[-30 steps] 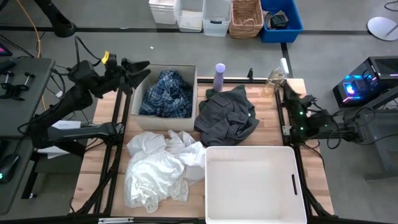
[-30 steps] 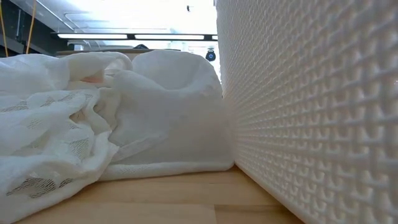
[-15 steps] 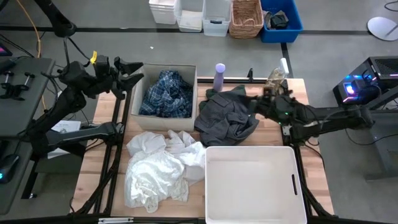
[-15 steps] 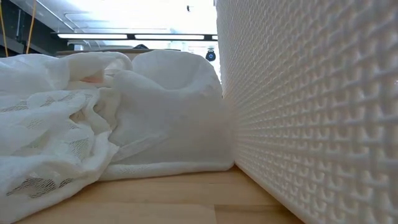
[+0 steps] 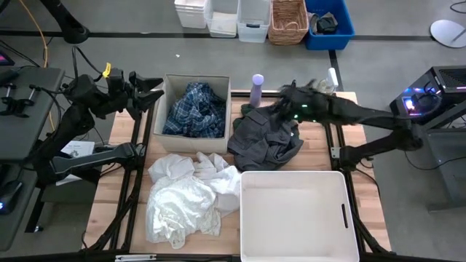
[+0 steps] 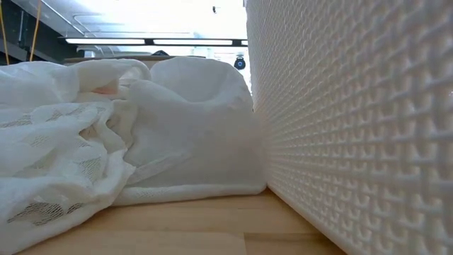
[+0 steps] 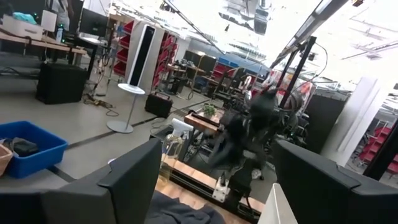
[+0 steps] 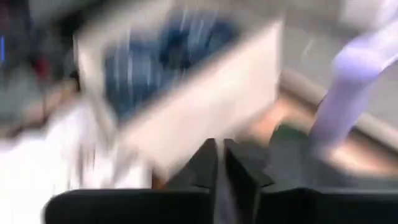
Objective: Sort clothes
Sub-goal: Put the gray long pants into the gray bin
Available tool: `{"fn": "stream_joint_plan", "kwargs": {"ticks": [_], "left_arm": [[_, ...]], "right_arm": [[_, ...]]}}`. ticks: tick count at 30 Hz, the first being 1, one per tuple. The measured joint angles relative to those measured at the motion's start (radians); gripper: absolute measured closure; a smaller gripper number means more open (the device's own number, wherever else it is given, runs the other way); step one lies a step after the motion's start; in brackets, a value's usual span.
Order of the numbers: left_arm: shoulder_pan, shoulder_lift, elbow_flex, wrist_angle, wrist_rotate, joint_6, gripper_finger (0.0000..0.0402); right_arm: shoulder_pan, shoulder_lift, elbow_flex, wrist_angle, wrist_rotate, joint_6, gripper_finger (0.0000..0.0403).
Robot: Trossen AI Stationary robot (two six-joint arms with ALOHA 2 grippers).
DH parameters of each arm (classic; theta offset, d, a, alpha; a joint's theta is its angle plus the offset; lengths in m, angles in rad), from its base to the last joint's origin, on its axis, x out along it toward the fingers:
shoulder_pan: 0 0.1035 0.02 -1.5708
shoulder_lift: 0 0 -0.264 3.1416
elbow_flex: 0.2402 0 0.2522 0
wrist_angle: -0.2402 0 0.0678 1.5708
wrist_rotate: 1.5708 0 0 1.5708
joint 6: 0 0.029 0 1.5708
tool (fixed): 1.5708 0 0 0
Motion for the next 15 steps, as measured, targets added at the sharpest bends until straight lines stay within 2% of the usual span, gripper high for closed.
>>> {"fn": "stream_joint_plan", "kwargs": {"ticks": [2,4,8,11,15], "left_arm": [[0.0,0.003,0.0,0.002,-0.002,0.0,0.0106],[0.0,0.008,0.0,0.002,-0.004,0.0,0.0106],[0.0,0.026,0.0,0.006,-0.006,0.003,0.0106],[0.0,0.042,0.0,0.005,-0.006,0.016,0.0106],[0.0,0.06,0.0,0.003,-0.001,0.016,0.0106]], "right_arm": [[-0.012,0.06,0.009,-0.083,-0.102,-0.023,0.0336],[-0.012,0.122,0.015,-0.141,-0.142,-0.062,0.0289],[-0.017,0.247,0.04,-0.214,-0.144,-0.133,0.0188],[-0.035,0.354,0.053,-0.283,-0.124,-0.087,0.0126],[-0.066,0.476,0.058,-0.328,-0.081,0.007,0.0088]]}}
